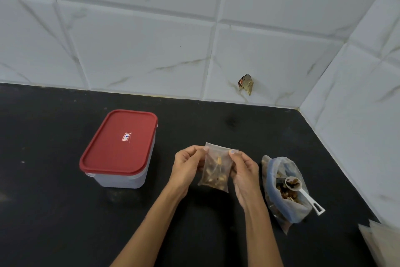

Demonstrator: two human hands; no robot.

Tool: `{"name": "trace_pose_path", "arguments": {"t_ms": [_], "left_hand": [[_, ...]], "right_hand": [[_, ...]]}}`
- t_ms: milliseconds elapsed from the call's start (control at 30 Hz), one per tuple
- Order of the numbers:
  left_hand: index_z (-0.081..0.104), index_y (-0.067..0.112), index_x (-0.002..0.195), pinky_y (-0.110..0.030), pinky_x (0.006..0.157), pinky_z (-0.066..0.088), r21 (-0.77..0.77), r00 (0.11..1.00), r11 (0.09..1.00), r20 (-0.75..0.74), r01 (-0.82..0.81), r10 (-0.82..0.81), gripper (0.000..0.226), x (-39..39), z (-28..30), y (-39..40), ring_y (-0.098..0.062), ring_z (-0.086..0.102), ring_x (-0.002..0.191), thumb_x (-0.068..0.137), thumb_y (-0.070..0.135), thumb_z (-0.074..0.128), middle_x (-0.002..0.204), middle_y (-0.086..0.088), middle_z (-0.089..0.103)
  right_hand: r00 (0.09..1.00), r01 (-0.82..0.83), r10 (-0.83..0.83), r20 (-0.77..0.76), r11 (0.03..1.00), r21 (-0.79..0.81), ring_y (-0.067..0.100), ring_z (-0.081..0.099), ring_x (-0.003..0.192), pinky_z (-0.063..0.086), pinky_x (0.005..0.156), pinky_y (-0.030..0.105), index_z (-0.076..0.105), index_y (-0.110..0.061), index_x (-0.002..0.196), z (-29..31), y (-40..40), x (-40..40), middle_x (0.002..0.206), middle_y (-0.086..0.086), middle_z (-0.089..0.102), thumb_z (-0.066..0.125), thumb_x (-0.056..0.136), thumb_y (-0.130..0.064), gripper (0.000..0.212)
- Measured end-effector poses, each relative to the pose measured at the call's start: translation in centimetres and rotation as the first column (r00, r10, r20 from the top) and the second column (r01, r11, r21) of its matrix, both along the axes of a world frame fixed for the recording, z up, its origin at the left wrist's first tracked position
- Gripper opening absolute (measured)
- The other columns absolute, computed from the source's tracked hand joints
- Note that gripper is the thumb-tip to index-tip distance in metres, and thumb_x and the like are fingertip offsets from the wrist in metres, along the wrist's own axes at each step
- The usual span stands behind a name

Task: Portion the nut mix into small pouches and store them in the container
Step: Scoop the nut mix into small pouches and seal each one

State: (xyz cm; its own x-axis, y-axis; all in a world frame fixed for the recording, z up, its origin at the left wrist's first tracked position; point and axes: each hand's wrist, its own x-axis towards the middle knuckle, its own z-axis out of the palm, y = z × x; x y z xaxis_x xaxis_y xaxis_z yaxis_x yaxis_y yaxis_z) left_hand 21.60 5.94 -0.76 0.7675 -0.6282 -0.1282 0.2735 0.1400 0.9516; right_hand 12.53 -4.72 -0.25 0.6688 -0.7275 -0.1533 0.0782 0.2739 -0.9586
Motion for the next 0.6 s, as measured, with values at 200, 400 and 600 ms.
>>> {"name": "trace_pose_path", "arguments": {"t_ms": [200, 400, 600], "left_hand": [[0.073, 0.010, 0.090, -0.024, 0.073, 0.056, 0.004, 0.994, 1.000, 0.107, -0.005, 0.005, 0.014, -0.2, -0.1, 0.0, -0.016, 0.070, 0.086, 0.092, 0.012, 0.059, 0.088, -0.006, 0.074], [0.072, 0.013, 0.090, -0.031, 0.076, 0.056, 0.017, 0.997, 0.999, 0.068, -0.031, 0.030, 0.009, -0.1, -0.1, 0.1, -0.020, 0.071, 0.089, 0.088, 0.015, 0.064, 0.089, -0.008, 0.074], [0.071, 0.015, 0.084, -0.035, 0.080, 0.055, 0.006, 0.996, 0.999, 0.082, -0.040, 0.039, 0.008, 0.0, 0.1, 0.1, -0.019, 0.070, 0.089, 0.088, 0.015, 0.064, 0.086, -0.003, 0.073]], "right_hand": [[0.990, -0.118, 0.116, -0.084, 0.993, -0.018, 0.021, 0.068, 0.092, 0.055, 0.070, 0.028, 0.070, -0.009, 0.101, 0.7, 0.0, 0.3, 0.097, 0.009, 0.072, 0.074, 0.075, -0.015, 0.027], [0.982, -0.154, 0.137, -0.129, 0.978, -0.138, 0.019, 0.069, 0.086, 0.052, 0.068, 0.022, 0.074, -0.006, 0.086, 1.0, 0.1, 0.7, 0.085, 0.010, 0.073, 0.076, 0.076, -0.020, 0.017], [0.984, -0.138, 0.119, -0.136, 0.980, -0.145, 0.011, 0.068, 0.081, 0.050, 0.062, 0.015, 0.074, -0.007, 0.084, 1.2, 0.3, 1.3, 0.082, 0.007, 0.073, 0.074, 0.077, -0.018, 0.013]]}}
